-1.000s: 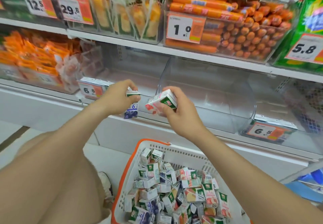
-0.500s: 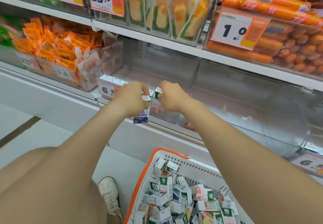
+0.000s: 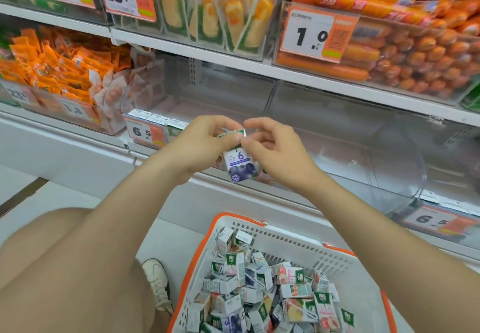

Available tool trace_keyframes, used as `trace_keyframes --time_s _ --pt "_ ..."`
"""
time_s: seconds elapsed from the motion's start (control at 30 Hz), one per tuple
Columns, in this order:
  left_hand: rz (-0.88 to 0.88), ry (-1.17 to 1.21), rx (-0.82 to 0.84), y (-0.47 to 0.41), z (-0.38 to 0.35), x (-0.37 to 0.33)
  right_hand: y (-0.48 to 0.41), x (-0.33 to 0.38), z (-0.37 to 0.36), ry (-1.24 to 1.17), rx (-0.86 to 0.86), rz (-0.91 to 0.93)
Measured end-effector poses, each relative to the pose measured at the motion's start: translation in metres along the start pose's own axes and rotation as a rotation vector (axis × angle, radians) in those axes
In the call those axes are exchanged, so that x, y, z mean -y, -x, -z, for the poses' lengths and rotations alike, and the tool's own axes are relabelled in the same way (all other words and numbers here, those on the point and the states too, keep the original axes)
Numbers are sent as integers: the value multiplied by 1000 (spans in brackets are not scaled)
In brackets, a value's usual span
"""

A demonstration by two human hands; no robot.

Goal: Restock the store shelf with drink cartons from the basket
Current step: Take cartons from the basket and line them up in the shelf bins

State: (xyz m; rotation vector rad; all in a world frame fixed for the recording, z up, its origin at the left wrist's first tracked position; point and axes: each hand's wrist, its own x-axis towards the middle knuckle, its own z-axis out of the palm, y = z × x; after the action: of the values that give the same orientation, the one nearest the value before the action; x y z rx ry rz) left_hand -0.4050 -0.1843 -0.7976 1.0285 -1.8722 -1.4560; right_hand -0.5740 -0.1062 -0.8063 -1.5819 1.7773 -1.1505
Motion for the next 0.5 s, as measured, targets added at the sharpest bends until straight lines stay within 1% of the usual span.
trace_keyframes --time_s 0.1,0.23,0.3,0.37,0.43,0.5 --pt "-18 135 22 8 -31 -2 34 -18 28 -107 46 -10" --pt "13 279 29 17 -69 -4 61 -33 57 -179 -95 -73" --pt "26 281 83 22 -86 -6 74 -37 71 -241 -133 -114" --pt "12 230 139 25 -102 -9 86 -43 84 -260 -133 -153" --pt "-75 157 188 26 -123 -13 97 -45 101 -235 -117 -181" --pt "-157 136 219 27 -147 -21 109 -44 123 -203 -105 -200"
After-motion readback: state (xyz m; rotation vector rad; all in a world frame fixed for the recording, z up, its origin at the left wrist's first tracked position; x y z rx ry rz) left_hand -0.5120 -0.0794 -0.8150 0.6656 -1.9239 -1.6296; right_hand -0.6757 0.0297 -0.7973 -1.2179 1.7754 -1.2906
